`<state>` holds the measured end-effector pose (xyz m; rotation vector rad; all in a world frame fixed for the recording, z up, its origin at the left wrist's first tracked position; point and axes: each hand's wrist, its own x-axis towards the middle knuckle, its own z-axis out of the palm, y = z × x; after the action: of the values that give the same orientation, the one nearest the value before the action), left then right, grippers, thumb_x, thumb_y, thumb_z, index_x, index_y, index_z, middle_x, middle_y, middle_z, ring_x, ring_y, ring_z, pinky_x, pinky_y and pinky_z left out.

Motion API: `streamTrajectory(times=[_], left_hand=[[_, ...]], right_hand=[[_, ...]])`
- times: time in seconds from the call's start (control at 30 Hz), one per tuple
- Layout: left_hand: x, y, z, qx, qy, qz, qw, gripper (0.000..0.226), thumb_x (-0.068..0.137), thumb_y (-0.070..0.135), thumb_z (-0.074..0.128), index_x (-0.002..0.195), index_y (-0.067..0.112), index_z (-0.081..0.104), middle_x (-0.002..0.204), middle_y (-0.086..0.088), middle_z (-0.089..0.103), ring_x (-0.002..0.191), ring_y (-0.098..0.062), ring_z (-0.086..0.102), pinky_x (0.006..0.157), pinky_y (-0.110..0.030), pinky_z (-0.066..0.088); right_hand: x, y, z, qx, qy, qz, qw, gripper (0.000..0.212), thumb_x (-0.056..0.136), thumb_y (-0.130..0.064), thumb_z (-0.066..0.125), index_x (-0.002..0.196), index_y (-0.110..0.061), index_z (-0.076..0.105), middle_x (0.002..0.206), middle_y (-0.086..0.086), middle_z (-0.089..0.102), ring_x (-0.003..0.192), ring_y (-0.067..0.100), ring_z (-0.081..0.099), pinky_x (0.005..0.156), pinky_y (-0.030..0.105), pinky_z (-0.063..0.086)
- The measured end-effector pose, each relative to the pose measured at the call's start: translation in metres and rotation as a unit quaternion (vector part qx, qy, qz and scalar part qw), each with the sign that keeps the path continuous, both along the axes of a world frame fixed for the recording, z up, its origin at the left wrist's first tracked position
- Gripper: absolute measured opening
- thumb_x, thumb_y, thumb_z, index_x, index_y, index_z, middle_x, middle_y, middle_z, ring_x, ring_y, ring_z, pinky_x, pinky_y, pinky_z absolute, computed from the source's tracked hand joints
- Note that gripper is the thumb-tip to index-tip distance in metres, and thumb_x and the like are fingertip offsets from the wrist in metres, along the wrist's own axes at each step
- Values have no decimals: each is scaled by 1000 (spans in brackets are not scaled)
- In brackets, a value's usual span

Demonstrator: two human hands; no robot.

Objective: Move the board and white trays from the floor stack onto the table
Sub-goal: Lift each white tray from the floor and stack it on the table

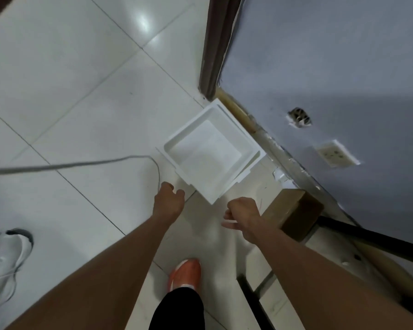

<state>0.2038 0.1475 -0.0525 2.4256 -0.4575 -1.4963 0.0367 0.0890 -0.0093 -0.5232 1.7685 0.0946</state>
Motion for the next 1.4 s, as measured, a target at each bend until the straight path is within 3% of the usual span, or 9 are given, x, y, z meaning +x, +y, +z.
streamTrajectory(times=[0.27, 0.43, 0.53, 0.63, 0.8, 1.0, 1.13, 1.3, 1.4], left_hand=[[-8, -24, -98, -18, 78, 123, 989, 58, 89, 37, 58, 133, 6, 39, 120, -10, 51, 111, -35, 60, 98, -44, 50], [-8, -29, -120, -77, 87, 181, 977, 28, 77, 35, 69, 83, 13, 53, 96, -11, 64, 98, -35, 67, 90, -48, 55], [-8, -31, -101, -90, 75, 184, 976, 29, 72, 31, 73, 67, 9, 55, 81, -9, 67, 80, -28, 68, 77, -35, 57], [-10, -23, -65, -84, 94, 224, 966, 17, 73, 20, 73, 74, 5, 65, 70, -5, 64, 63, -19, 60, 62, -21, 47], [-16, -1, 15, -72, 134, 276, 949, 5, 74, 13, 70, 73, 8, 69, 68, -2, 66, 60, -16, 59, 60, -24, 50], [-19, -6, 125, -67, 198, 334, 919, 14, 76, 14, 67, 83, 2, 66, 81, -12, 66, 72, -25, 64, 74, -37, 59], [-5, -23, 202, -117, 99, 374, 915, 48, 74, 21, 71, 116, 3, 56, 105, -14, 65, 86, -29, 64, 80, -45, 58], [12, -33, 325, -192, 55, 324, 925, 41, 77, 3, 67, 118, 3, 60, 101, -10, 63, 77, -23, 60, 50, -23, 52], [11, -28, 402, -221, 99, 321, 915, 29, 76, 5, 67, 105, 7, 62, 89, -7, 63, 69, -18, 60, 58, -28, 56]], right_hand=[[14, 1, -121, 18, -1, -87, 996, 26, 90, -14, 60, 112, 0, 58, 80, 10, 55, 67, 22, 56, 92, 55, 54], [24, 3, -135, 26, -52, -195, 979, 28, 89, -9, 67, 112, 1, 54, 101, 14, 58, 103, 33, 63, 85, 45, 59], [23, 6, -122, -1, -29, -227, 973, 26, 86, 0, 66, 110, 3, 57, 113, 18, 56, 106, 35, 61, 71, 39, 61], [15, 7, -86, 8, -13, -209, 978, 12, 82, 10, 62, 82, 1, 54, 93, 15, 56, 88, 33, 62, 65, 38, 61], [4, 5, -16, -10, -3, -162, 987, 30, 77, 16, 50, 103, 2, 52, 87, 14, 58, 72, 27, 57, 63, 35, 53], [1, -16, 104, -63, 5, -145, 987, 23, 79, 18, 42, 79, -4, 46, 88, 12, 54, 86, 31, 54, 95, 50, 52], [-5, -25, 199, -84, 1, -122, 989, 16, 80, 15, 41, 81, 0, 45, 83, 11, 50, 68, 23, 47, 60, 29, 46], [-22, -18, 296, -113, -59, -139, 982, 58, 59, 19, 38, 113, 9, 54, 116, 19, 61, 95, 39, 61, 88, 56, 53], [-40, -2, 363, -140, -86, -173, 971, 59, 58, 20, 38, 113, 10, 55, 116, 19, 62, 102, 43, 61, 88, 58, 52]])
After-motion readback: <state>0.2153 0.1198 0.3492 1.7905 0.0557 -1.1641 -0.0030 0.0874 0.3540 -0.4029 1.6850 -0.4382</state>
